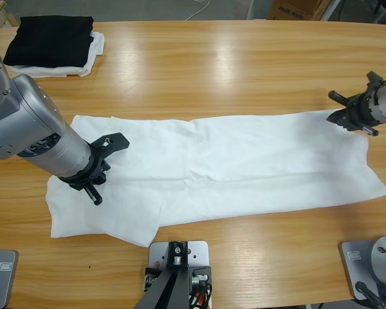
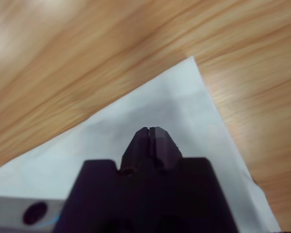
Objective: Fold clothes
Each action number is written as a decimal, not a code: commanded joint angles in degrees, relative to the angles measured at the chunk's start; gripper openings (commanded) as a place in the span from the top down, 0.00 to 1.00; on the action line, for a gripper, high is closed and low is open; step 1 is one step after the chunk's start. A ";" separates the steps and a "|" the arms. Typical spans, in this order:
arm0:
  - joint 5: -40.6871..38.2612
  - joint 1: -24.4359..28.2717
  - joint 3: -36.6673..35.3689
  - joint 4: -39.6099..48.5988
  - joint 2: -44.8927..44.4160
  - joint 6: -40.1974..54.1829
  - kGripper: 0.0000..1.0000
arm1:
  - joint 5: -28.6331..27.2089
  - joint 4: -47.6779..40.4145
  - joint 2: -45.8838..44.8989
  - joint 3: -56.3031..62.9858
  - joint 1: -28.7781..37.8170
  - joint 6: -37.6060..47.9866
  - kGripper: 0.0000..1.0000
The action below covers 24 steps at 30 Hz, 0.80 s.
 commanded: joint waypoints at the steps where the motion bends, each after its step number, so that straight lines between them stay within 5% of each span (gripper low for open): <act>1: 0.39 -0.71 0.58 0.81 3.07 -0.54 1.00 | 0.30 -4.77 9.07 -1.12 -3.95 -1.78 1.00; 11: 0.30 -1.06 0.53 0.81 3.83 -0.52 1.00 | 1.50 -5.04 8.23 -2.90 -5.07 -2.31 1.00; 19: 0.25 -1.57 0.02 0.78 4.18 -0.61 1.00 | -1.11 16.73 -15.43 -3.90 1.29 3.34 1.00; 24: 0.30 -1.62 -0.09 0.90 3.97 -0.52 1.00 | 0.18 15.62 -17.72 -0.96 2.22 4.73 1.00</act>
